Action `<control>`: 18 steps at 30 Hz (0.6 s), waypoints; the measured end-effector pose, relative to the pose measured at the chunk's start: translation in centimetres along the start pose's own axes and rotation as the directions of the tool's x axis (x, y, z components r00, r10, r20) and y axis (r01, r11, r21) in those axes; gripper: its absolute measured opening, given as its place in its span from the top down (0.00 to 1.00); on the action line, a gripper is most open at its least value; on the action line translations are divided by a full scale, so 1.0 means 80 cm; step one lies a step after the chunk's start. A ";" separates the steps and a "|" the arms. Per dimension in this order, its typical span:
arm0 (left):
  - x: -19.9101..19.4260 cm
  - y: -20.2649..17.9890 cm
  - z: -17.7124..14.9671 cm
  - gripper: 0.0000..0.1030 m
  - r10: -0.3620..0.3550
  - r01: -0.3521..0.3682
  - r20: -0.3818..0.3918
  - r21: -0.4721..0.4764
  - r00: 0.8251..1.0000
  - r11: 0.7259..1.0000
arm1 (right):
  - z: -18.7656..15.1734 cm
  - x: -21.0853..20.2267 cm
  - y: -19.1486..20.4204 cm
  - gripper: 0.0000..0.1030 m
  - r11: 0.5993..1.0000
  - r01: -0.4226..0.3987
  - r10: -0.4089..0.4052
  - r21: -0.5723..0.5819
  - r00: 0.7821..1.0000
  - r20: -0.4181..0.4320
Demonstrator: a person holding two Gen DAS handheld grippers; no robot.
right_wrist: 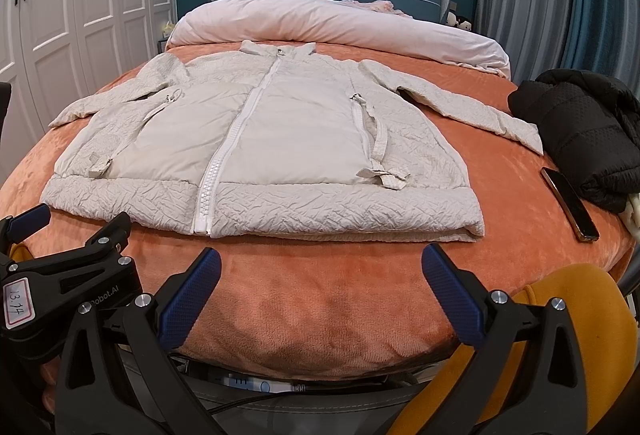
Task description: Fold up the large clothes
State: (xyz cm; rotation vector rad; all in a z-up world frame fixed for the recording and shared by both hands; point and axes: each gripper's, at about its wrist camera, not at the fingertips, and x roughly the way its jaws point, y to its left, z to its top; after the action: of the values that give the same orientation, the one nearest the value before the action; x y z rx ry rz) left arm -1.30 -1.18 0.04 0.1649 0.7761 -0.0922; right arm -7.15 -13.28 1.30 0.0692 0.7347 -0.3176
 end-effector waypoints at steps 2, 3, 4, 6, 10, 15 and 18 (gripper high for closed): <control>0.000 0.000 0.000 0.10 0.001 -0.001 0.001 0.001 1.000 1.000 | 0.000 0.000 -0.001 0.05 1.000 0.000 0.000 0.000 1.000 0.000; 0.000 0.000 0.000 0.10 0.000 0.000 0.000 0.000 1.000 1.000 | 0.000 0.000 -0.001 0.05 1.000 -0.001 0.001 0.000 1.000 0.000; 0.000 0.000 0.000 0.10 0.001 -0.001 0.000 0.000 1.000 1.000 | 0.000 0.000 -0.001 0.05 1.000 -0.001 0.001 0.000 1.000 -0.001; 0.000 0.000 0.000 0.09 0.001 -0.001 -0.003 0.002 1.000 1.000 | 0.000 0.000 -0.001 0.05 1.000 -0.003 0.003 0.001 1.000 -0.001; 0.000 0.008 0.007 0.09 -0.003 0.003 -0.008 -0.011 1.000 1.000 | 0.002 0.005 -0.004 0.05 1.000 0.002 -0.002 -0.004 1.000 0.002; 0.003 0.024 0.033 0.07 0.006 -0.007 -0.009 -0.055 1.000 0.998 | 0.020 0.021 -0.037 0.05 0.997 0.021 -0.019 0.078 1.000 -0.015; 0.010 0.031 0.056 0.07 0.012 -0.013 -0.015 -0.065 1.000 0.998 | 0.044 0.037 -0.075 0.05 0.991 0.032 -0.030 0.132 0.999 -0.018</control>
State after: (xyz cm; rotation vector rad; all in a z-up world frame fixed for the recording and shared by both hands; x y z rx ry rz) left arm 2.67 0.43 2.91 0.1091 0.7912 -0.0540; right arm -4.64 -20.35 2.22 0.1858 0.7304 -0.3960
